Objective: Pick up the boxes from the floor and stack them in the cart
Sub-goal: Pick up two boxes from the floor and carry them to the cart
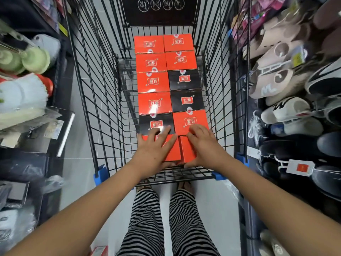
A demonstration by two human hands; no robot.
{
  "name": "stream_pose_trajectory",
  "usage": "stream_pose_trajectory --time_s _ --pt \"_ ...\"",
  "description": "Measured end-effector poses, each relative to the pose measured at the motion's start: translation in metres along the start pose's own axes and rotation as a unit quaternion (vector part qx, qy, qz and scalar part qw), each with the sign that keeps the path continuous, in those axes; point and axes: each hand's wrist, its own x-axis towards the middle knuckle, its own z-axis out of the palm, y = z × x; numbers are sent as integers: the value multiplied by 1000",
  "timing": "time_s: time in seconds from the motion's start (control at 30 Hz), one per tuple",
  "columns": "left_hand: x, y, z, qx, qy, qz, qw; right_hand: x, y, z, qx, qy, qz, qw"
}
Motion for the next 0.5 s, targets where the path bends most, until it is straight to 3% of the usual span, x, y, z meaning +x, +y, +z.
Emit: stream_pose_trajectory --time_s 0.1,0.23,0.3,0.37,0.43,0.5 --pt "1 -2 7 17 23 21 999 0 -4 3 -22 21 -20 999" --pt "1 -2 9 6 -39 7 999 2 -7 6 -52 -8 8 999" --pt "-1 -1 6 -20 -28 -7 999 0 -5 6 35 -18 56 998" --pt "-2 -1 -1 -112 -3 -99 989 -1 -4 1 176 9 156 972" --pt "-3 0 -7 -230 4 -252 940 2 0 -2 306 66 256 915" --pt "-2 0 -9 -372 -3 -361 855 5 7 0 414 71 313 852"
